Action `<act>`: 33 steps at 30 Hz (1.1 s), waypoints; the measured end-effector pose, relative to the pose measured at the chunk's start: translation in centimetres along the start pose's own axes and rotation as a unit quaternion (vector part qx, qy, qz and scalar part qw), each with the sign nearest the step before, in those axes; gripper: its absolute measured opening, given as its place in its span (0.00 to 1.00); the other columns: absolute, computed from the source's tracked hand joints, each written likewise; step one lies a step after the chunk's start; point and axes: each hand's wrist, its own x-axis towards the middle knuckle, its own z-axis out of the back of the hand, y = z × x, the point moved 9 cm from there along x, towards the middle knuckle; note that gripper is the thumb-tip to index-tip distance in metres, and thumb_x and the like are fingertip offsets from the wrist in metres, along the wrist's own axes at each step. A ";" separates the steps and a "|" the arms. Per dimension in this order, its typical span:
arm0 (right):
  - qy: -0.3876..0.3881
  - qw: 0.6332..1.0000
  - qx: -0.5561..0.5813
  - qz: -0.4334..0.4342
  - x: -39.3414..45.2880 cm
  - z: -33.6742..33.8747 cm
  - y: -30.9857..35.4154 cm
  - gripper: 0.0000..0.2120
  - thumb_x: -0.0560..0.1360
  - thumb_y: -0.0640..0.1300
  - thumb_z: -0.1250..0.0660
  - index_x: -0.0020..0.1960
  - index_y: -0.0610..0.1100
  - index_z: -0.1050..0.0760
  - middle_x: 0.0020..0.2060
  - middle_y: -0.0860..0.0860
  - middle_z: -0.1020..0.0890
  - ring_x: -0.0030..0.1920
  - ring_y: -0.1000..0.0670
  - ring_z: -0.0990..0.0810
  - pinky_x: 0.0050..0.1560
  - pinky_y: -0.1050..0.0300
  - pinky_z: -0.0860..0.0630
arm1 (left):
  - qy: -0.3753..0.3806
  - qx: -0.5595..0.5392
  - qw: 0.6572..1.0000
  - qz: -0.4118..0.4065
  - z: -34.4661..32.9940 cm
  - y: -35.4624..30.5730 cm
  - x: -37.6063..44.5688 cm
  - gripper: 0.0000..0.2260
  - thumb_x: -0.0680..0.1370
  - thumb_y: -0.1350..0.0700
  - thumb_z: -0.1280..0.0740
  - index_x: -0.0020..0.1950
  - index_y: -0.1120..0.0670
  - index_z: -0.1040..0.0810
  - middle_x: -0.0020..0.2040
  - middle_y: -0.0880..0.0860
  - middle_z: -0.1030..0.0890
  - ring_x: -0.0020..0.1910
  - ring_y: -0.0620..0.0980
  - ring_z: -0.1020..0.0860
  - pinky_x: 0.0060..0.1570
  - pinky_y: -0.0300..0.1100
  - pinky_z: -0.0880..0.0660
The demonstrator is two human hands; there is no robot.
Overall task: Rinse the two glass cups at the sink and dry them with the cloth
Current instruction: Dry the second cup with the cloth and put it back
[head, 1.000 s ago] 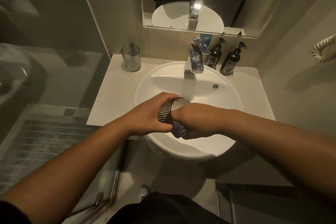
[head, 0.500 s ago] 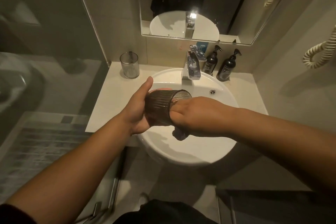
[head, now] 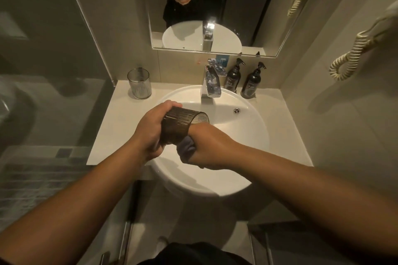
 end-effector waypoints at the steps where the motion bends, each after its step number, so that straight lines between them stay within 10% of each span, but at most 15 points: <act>1: -0.001 0.998 0.062 -0.008 0.0 0.1 0.0 0.06 0.69 0.36 0.31 0.37 0.42 0.27 0.29 0.47 0.24 0.27 0.49 0.23 0.28 0.58 0.23 | 0.000 0.001 1.000 -0.007 0.0 -0.1 0.0 0.16 0.64 0.41 0.28 0.45 0.48 0.14 0.42 0.52 0.14 0.41 0.50 0.15 0.39 0.44 0.19; 10: -0.062 0.876 0.473 -0.071 -0.2 1.7 -0.2 0.12 0.73 0.30 0.34 0.56 0.38 0.26 0.39 0.42 0.22 0.31 0.51 0.20 0.27 0.61 0.25 | 0.009 0.060 0.988 -0.144 0.0 -3.0 -0.9 0.10 0.76 0.43 0.37 0.51 0.42 0.17 0.55 0.55 0.18 0.55 0.57 0.18 0.47 0.50 0.19; 14: -0.038 0.995 0.068 0.057 0.3 3.5 1.2 0.10 0.70 0.32 0.33 0.36 0.46 0.26 0.23 0.56 0.27 0.24 0.57 0.25 0.28 0.69 0.32 | 0.071 0.017 0.997 -0.039 -0.5 -2.1 -0.6 0.16 0.77 0.39 0.38 0.59 0.40 0.18 0.59 0.54 0.16 0.55 0.57 0.16 0.42 0.53 0.18; 18: -0.012 0.935 -0.286 0.210 0.3 2.0 3.7 0.16 0.66 0.37 0.29 0.31 0.47 0.36 0.28 0.53 0.36 0.27 0.49 0.35 0.27 0.66 0.50 | 0.065 -0.030 0.994 0.083 0.0 -0.6 0.0 0.25 0.80 0.32 0.43 0.59 0.46 0.15 0.57 0.56 0.14 0.55 0.58 0.15 0.45 0.58 0.19; 25: -0.013 0.947 -0.246 0.205 0.5 1.7 3.6 0.16 0.65 0.35 0.30 0.30 0.45 0.38 0.26 0.52 0.40 0.27 0.46 0.38 0.28 0.64 0.47 | 0.012 0.001 1.000 0.020 0.0 -0.6 1.0 0.18 0.62 0.39 0.27 0.46 0.46 0.14 0.44 0.52 0.14 0.40 0.51 0.15 0.34 0.48 0.20; 33: 0.001 0.999 -0.051 0.017 1.5 0.9 -0.2 0.10 0.70 0.36 0.32 0.33 0.41 0.30 0.27 0.47 0.28 0.26 0.50 0.30 0.27 0.63 0.34 | 0.013 -0.001 0.999 -0.030 0.5 -0.7 1.9 0.10 0.76 0.45 0.33 0.50 0.46 0.16 0.43 0.49 0.16 0.41 0.47 0.16 0.33 0.43 0.21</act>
